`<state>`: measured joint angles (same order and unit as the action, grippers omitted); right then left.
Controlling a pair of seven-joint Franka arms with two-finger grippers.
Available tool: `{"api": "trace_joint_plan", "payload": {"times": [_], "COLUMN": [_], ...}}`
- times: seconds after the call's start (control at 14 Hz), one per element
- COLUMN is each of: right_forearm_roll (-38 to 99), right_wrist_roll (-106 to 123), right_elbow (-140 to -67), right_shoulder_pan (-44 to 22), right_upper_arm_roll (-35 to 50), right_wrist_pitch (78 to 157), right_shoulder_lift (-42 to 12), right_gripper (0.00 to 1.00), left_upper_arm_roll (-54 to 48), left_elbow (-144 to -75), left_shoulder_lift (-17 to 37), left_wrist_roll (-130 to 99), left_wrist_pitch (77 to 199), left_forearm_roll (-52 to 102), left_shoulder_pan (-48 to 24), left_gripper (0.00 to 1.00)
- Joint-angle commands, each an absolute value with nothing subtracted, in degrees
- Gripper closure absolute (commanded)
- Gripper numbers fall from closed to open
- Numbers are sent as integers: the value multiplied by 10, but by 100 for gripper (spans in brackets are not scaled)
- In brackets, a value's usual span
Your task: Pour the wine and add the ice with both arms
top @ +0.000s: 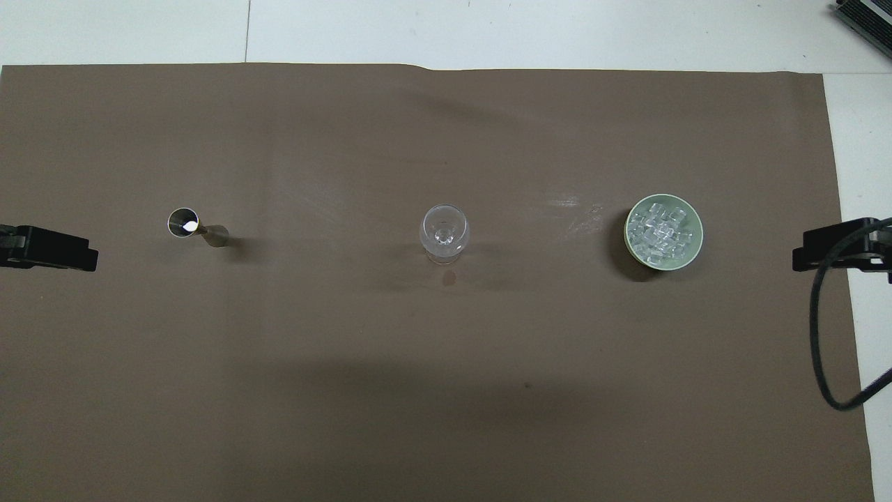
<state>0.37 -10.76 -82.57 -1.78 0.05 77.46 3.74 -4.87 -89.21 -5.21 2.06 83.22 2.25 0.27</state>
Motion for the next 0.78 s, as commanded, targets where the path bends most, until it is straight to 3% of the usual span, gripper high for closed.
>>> {"api": "trace_joint_plan", "payload": {"times": [0.0, 0.71], "right_forearm_roll": [4, 4], "right_wrist_roll": [-95, -95], "right_elbow": [-831, -831], "right_shoulder_pan": [-12, -12], "right_upper_arm_roll": [3, 3], "right_wrist_pitch": [784, 784], "right_shoulder_lift": [42, 42], "right_gripper": [0, 0], "left_upper_arm_roll": [-47, -59], "left_elbow": [-892, -882], "left_shoulder_lift": [-57, -69], "left_wrist_roll": [25, 25], "left_wrist_pitch": [820, 800], "left_forearm_roll": [27, 27], "left_shoulder_pan": [0, 2], "left_gripper": [0, 0]}}
